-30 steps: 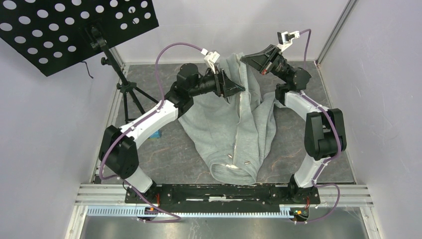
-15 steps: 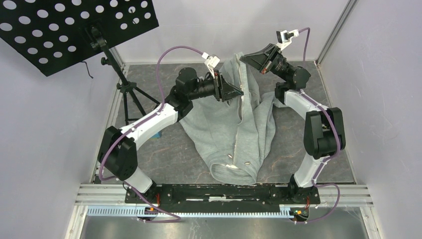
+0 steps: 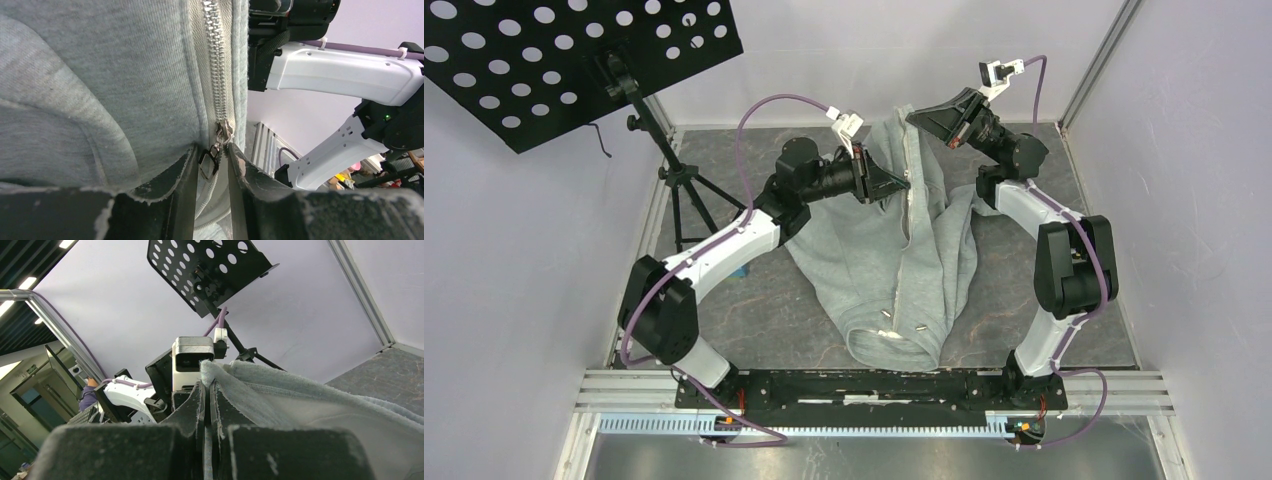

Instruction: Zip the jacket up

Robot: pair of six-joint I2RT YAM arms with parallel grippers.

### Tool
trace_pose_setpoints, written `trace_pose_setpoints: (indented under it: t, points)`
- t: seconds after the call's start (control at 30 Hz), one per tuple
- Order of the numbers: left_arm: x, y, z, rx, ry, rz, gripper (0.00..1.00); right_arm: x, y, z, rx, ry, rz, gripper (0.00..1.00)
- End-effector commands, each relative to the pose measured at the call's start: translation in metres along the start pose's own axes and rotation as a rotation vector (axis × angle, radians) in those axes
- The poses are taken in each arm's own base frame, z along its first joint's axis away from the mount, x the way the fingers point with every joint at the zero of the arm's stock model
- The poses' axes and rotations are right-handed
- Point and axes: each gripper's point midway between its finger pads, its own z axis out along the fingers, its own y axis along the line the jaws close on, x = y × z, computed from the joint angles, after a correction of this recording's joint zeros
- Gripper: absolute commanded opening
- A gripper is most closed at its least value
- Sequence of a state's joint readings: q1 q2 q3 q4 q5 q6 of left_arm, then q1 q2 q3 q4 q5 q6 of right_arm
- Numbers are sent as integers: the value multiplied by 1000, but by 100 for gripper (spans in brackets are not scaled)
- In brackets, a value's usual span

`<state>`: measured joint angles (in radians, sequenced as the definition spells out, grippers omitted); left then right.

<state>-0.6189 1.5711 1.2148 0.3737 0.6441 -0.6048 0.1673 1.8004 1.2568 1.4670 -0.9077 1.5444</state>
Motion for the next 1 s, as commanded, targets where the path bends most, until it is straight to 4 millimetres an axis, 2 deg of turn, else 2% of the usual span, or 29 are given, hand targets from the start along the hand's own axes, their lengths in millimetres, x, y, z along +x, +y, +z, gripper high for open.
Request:
trace_pose_setpoints:
  t: [0.0,0.27,0.57,0.63,0.73,0.9,0.97]
  points:
    - [-22,-24,-13,21,-67,53,34,-19,57,6,-189,-51,-223,0]
    - [-24,-27,-14,27,-67,43,25,-19,59,6,-193,-54,-223,0]
    - [-25,-18,-10,-15,-63,25,20,-21,63,7,-203,-59,-225,0]
    - [-25,-14,-9,-36,-59,24,16,-21,64,7,-205,-60,-224,0]
    - [-24,-3,-9,-106,-49,22,5,-22,63,7,-202,-68,-221,0]
    - [-6,9,-13,-242,1,55,2,-38,54,9,-135,-168,-288,0]
    - [9,13,-15,-312,32,76,2,-50,34,11,-34,-220,-331,0]
